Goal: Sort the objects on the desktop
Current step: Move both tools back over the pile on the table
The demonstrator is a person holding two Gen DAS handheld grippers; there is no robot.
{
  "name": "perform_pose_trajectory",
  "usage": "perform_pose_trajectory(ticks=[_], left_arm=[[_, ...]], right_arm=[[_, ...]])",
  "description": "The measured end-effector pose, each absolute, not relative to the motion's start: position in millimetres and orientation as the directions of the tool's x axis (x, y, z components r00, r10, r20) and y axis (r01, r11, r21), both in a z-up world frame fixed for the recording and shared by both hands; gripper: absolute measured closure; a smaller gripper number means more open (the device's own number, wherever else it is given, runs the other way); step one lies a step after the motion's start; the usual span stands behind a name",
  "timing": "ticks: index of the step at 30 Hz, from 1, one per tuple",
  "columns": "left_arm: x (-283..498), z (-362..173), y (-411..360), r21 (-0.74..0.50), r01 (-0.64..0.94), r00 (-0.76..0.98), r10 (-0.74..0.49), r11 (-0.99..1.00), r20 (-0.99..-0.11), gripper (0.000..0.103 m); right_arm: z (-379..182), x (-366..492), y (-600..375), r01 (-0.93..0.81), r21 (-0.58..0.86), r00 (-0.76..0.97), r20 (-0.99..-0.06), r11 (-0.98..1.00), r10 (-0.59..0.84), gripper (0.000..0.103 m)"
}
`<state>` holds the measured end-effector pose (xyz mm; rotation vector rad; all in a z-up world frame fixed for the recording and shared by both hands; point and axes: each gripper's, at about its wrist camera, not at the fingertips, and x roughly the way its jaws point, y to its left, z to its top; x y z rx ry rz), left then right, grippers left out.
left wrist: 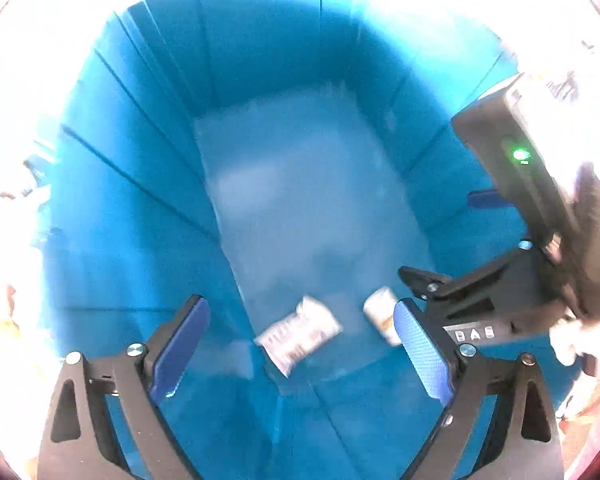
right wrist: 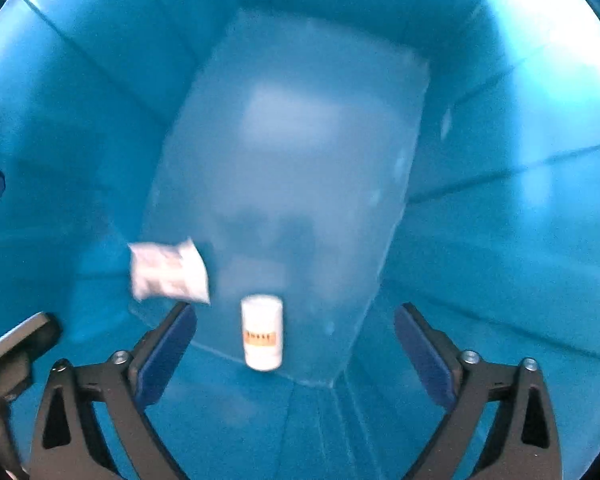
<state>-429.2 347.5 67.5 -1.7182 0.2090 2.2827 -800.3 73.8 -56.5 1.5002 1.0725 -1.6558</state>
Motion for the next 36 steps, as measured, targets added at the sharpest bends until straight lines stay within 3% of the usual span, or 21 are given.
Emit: perform_pose_trajectory(ticks=[7,11,16,26,36], left_arm=[[-398.7,185.4,240.3,0.027,-0.168,-0.587,0.078,-0.985,-0.806,0.009],[-368.1,203.9,144.6,-0.023,-0.042,-0.64,0.044,-0.999,-0.767,0.009],[-307.4,207.2,32.5,0.026,0.104,-0.689,-0.091,-0.994,-0.719,0.009],[-204.3,147.4,-152.4,0.063,0.263,-0.655,-0.226,-0.963,-0.721,0.009],[-169.7,12.1,-288.0,0.073,0.414,-0.525,-0.303,-0.907,-0.796,0.009]], right_arm=[[12.3,-776.8,43.4,0.901,-0.027,-0.15,-0.956,-0.433,-0.253,0.0],[64.0,-740.2,28.1,0.915,0.018,-0.143,-0.92,-0.403,-0.365,0.0],[101.4,-668.9,3.9,0.925,0.041,-0.156,-0.865,-0.378,-0.477,0.0],[63.4,-525.7,-58.5,0.944,0.079,-0.125,-0.813,-0.321,-0.568,0.0],[-34.5,-459.8,-94.0,0.94,-0.009,-0.193,-0.838,-0.341,-0.51,0.0]])
